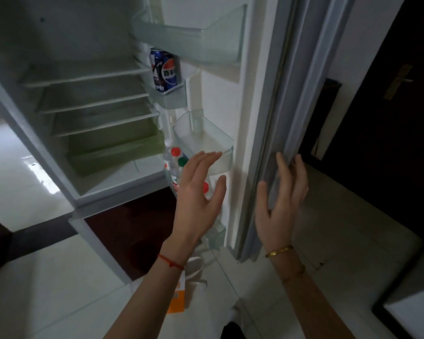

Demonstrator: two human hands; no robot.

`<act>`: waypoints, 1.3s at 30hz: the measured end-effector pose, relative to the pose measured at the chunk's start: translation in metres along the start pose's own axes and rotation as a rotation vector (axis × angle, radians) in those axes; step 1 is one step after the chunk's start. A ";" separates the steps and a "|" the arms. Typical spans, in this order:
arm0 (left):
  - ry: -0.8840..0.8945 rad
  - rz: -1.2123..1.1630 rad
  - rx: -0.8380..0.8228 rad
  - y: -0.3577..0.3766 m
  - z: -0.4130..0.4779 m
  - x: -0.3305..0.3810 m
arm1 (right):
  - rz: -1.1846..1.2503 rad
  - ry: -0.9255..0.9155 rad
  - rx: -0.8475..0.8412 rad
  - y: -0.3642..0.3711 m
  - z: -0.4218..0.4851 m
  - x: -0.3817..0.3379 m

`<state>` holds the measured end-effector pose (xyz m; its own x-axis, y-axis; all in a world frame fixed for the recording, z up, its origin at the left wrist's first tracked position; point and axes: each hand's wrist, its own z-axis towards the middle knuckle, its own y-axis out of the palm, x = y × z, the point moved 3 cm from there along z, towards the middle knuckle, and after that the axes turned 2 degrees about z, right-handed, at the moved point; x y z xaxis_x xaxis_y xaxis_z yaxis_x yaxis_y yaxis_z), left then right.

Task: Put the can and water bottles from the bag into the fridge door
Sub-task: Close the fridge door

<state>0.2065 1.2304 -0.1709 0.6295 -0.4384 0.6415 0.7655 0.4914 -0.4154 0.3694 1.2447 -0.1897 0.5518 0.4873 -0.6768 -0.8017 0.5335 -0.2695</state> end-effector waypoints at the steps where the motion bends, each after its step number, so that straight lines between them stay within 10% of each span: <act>1: 0.005 0.008 0.012 -0.008 -0.006 0.002 | 0.043 -0.002 -0.012 0.000 -0.007 -0.007; 39: -0.419 0.347 0.146 -0.262 -0.030 -0.139 | 0.423 -0.539 -0.663 0.245 -0.059 -0.198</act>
<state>-0.0781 1.1404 -0.1704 0.7121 0.0892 0.6964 0.4775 0.6657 -0.5735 0.0503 1.2378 -0.1619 0.0851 0.8916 -0.4448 -0.8346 -0.1800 -0.5206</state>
